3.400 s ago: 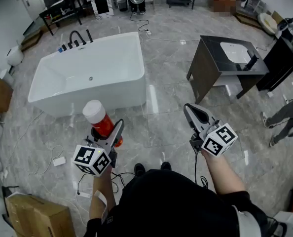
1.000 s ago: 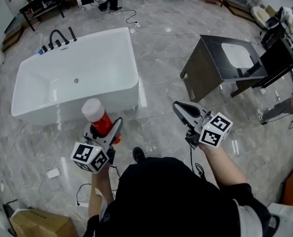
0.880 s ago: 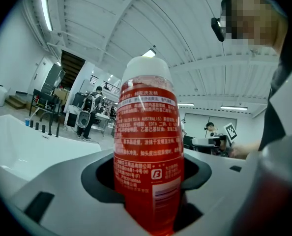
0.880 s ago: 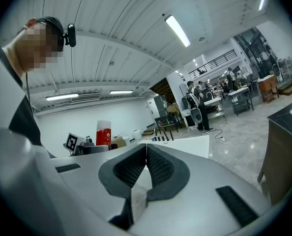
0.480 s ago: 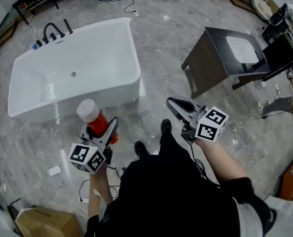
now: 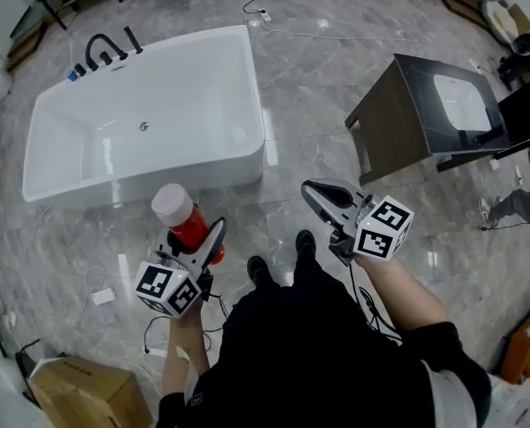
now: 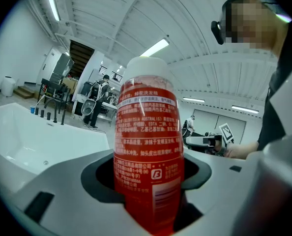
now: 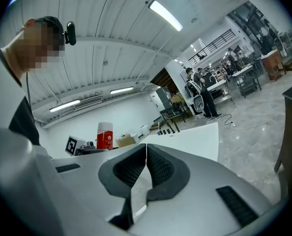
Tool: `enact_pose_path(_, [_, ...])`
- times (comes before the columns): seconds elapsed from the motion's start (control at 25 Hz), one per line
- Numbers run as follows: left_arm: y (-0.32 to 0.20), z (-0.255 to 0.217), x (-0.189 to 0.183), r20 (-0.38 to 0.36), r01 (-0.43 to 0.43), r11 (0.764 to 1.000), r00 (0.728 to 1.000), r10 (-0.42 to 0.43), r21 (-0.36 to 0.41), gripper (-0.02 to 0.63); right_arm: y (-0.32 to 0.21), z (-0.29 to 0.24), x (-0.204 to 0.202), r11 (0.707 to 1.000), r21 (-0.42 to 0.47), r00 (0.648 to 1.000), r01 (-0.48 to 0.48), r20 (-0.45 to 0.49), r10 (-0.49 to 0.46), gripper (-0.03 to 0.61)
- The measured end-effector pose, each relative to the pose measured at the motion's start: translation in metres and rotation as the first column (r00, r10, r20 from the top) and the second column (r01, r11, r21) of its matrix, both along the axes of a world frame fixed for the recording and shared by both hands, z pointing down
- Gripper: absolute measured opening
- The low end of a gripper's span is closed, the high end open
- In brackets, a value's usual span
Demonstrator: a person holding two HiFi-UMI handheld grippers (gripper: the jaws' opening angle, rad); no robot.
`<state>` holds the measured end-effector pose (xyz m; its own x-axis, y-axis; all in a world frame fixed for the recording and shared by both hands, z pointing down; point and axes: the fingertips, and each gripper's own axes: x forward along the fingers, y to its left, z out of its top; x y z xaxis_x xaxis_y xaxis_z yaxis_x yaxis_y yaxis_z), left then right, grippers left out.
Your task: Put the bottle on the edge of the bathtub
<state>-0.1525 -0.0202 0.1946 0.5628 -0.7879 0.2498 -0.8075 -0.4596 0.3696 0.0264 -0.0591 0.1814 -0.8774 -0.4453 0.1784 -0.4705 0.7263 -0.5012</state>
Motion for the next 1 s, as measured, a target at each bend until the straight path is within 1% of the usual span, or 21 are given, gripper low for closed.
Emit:
enact_pose_path(0.2, [-0.024,0.011,0.028,0.012,0.004,1.000,1.000,-0.004,-0.015,0.291,-0.024,0.012,0.007,0.999,-0.032,0.996,0.040,0.082,-0.037,0.029])
enact_pose_path(0.36, [-0.037,0.025,0.047,0.022,-0.006,0.999,1.000,0.007,-0.042,0.291,-0.030,0.036,0.000,0.990,-0.063,0.990,0.126,0.064,-0.122,0.029])
enact_pose_path(0.48, [-0.044,0.039,0.055,0.042,-0.010,0.998,0.999,0.012,-0.061,0.291,-0.030,0.052,-0.008,0.981,-0.048,0.982,0.189,0.025,-0.188,0.029])
enact_pose_path(0.6, [-0.049,0.050,0.055,0.015,-0.002,0.997,1.000,0.003,-0.078,0.291,-0.035,0.060,-0.020,0.972,-0.038,0.973,0.230,0.020,-0.229,0.029])
enact_pose_path(0.68, [-0.049,0.056,0.053,-0.008,0.014,0.996,1.000,-0.014,-0.091,0.291,-0.036,0.061,-0.024,0.970,-0.044,0.971,0.239,0.038,-0.237,0.029])
enact_pose_path(0.76, [-0.049,0.062,0.051,-0.011,0.031,0.995,0.999,-0.032,-0.097,0.291,-0.039,0.065,-0.021,0.970,-0.048,0.970,0.240,0.042,-0.238,0.029])
enact_pose_path(0.88, [-0.052,0.078,0.047,-0.002,0.052,0.993,0.999,-0.053,-0.108,0.291,-0.049,0.084,-0.015,0.971,-0.048,0.972,0.235,0.009,-0.235,0.029])
enact_pose_path(1.0, [-0.058,0.108,0.041,0.016,0.061,0.989,0.998,-0.060,-0.135,0.291,-0.059,0.114,-0.010,0.973,-0.047,0.973,0.227,-0.035,-0.229,0.029])
